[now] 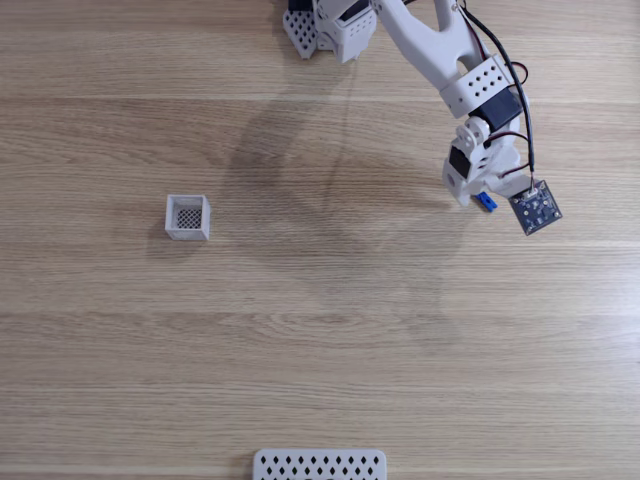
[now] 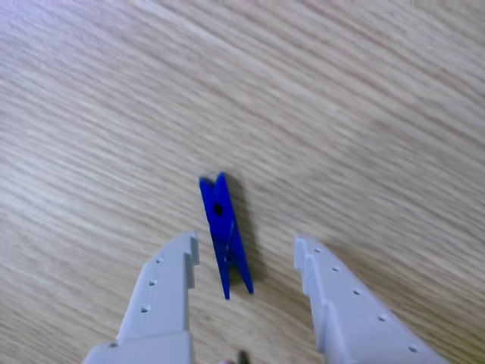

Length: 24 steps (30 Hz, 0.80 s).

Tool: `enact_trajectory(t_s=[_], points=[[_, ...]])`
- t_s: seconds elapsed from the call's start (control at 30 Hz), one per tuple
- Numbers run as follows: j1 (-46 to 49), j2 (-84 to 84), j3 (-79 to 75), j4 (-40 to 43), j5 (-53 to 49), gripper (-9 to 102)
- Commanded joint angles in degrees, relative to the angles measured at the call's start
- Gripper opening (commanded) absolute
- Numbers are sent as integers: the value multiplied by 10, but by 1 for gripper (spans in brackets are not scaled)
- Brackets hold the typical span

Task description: Grasp a peg and put it in the crate.

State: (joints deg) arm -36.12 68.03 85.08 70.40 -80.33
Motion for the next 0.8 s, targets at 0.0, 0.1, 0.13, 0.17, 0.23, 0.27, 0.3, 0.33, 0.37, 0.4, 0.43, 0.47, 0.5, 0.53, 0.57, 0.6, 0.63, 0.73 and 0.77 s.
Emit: enact_trajectory(t_s=[0.0, 0.1, 0.13, 0.17, 0.23, 0.27, 0.3, 0.33, 0.37, 0.4, 0.43, 0.47, 0.5, 0.53, 0.57, 0.6, 0.63, 0.73, 0.77], points=[[-11, 25, 16, -25, -3, 21], [-12, 29, 40, -33, -3, 20], [-13, 29, 45, -36, -3, 20], [-13, 29, 49, -39, -3, 20], [-13, 29, 54, -45, -3, 20], [-12, 29, 54, -47, -2, 20], [-12, 30, 55, -47, -2, 20], [-12, 30, 55, -42, -2, 19], [-13, 31, 55, -39, -2, 17], [-14, 31, 58, -39, -2, 13], [-15, 32, 60, -39, -2, 8], [-18, 32, 62, -38, -1, 2], [-18, 32, 62, -38, 4, -3], [-18, 35, 62, -38, 13, -4], [-18, 44, 62, -38, 25, -2], [-18, 54, 62, -39, 39, 0], [-15, 65, 62, -45, 50, 1], [-5, 119, 76, -49, 64, -1], [7, 147, 91, -52, 63, -1]])
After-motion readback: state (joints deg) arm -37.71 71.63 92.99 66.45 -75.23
